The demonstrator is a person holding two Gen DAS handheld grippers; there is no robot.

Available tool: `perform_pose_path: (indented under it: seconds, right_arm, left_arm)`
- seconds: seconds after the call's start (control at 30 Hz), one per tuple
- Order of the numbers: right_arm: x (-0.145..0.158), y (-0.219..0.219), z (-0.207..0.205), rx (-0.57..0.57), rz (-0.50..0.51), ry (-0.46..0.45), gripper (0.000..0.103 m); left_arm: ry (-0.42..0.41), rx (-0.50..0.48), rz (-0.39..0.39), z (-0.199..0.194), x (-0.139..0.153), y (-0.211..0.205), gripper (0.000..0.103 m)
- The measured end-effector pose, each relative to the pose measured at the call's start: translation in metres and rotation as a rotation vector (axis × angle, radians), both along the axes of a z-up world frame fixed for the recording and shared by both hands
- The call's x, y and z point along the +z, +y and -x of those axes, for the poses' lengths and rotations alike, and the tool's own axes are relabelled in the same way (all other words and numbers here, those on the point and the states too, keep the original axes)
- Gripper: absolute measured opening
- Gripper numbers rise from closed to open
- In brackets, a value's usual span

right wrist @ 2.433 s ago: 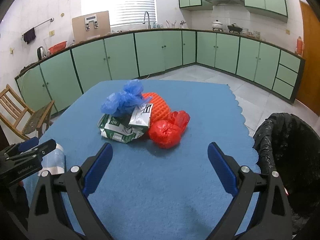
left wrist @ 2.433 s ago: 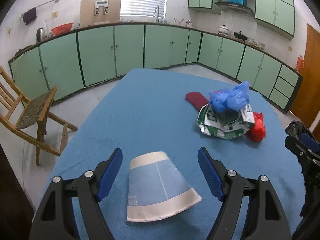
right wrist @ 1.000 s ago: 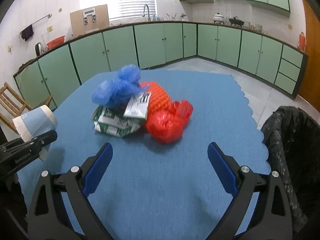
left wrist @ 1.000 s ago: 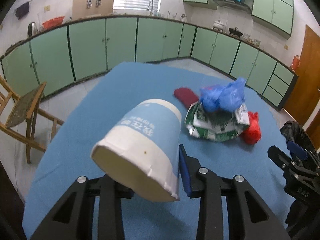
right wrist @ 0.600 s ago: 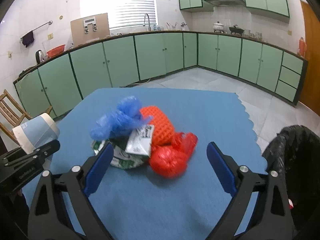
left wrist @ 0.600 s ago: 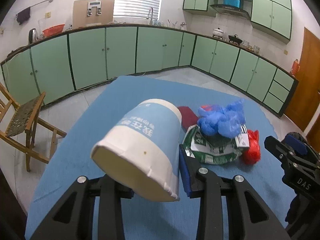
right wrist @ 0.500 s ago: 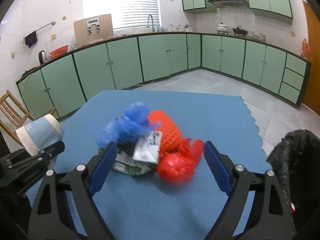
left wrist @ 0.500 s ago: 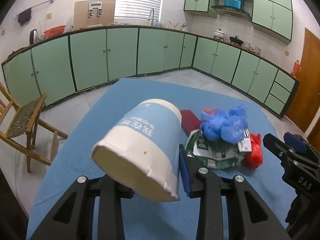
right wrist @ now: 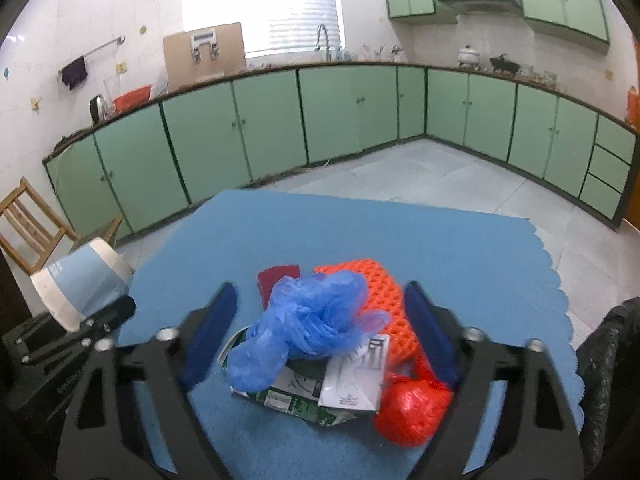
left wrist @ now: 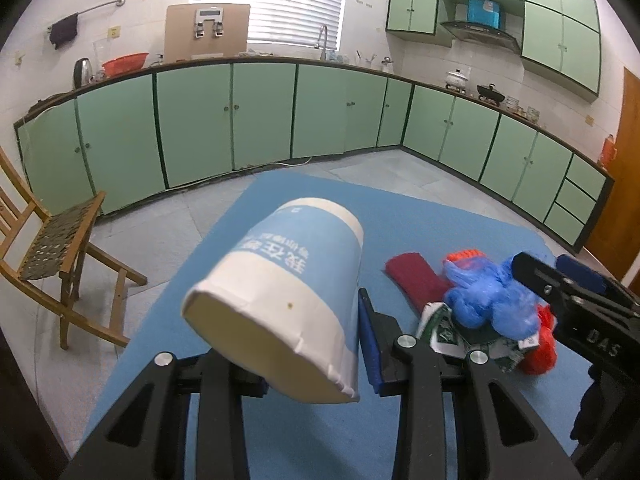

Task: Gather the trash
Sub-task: 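Grasp the blue plastic bag with the right tool while the left tool holds the cup, then carry the paper cup and blue bag over the black bin with both tools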

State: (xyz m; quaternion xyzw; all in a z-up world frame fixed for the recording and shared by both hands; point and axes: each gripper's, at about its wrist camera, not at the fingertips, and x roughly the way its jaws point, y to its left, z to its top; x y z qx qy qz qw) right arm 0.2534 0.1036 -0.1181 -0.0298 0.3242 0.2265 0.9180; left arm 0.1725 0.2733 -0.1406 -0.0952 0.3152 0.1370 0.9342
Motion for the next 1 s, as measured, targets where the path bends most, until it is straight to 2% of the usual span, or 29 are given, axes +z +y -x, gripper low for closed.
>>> perform_pose_path:
  seconds: [0.03,0.1,0.13,0.17,0.3,0.67,1.0]
  right_arm:
    - [-0.002,0.002,-0.003,0.01,0.0,0.018,0.058]
    - [-0.006,0.005,-0.003,0.022,0.007,0.041,0.039]
    - [-0.007,0.006,-0.002,0.029,0.013,0.045,0.034]
    - [-0.008,0.006,-0.001,0.036,0.017,0.045,0.023]
    - [-0.005,0.006,0.006,0.058,0.01,0.034,0.008]
    - [0.037,-0.011,0.019,0.069,-0.07,-0.055,0.006]
    - [0.085,-0.056,0.038,0.037,-0.159,-0.113,0.006]
  left_arm:
    - [-0.001,0.001,-0.002,0.0,0.0,0.001,0.035]
    - [-0.001,0.002,-0.003,-0.001,-0.001,0.004,0.035]
    - [0.0,0.002,-0.001,-0.002,-0.001,0.005,0.035]
    - [0.0,0.002,0.003,-0.002,-0.001,0.005,0.035]
    - [-0.006,-0.003,0.008,0.0,0.0,0.002,0.035]
    - [-0.055,-0.029,-0.004,0.004,0.027,-0.011,0.035]
    - [-0.109,-0.089,-0.009,0.011,0.059,-0.042,0.035]
